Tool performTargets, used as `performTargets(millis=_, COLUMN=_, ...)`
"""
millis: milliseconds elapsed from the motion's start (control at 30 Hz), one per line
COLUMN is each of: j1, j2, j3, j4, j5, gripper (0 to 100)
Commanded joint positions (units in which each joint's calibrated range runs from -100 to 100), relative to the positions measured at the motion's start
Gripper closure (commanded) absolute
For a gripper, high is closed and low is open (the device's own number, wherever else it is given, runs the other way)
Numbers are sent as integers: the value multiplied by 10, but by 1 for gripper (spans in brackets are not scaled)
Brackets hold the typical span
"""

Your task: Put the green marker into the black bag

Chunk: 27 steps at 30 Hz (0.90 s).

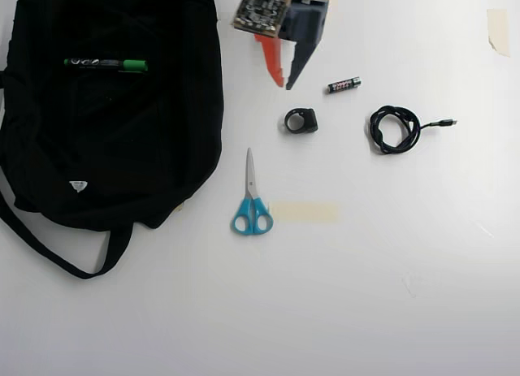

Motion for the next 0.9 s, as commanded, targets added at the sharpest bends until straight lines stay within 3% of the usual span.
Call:
performTargets(millis=0, j1=-52, j2=-97, j3=82, j4=-4, j5=-1, gripper=98)
performTargets(millis=867, j1=-109, j2=-553, j3=567, j4=-60, j5=4, gripper=98)
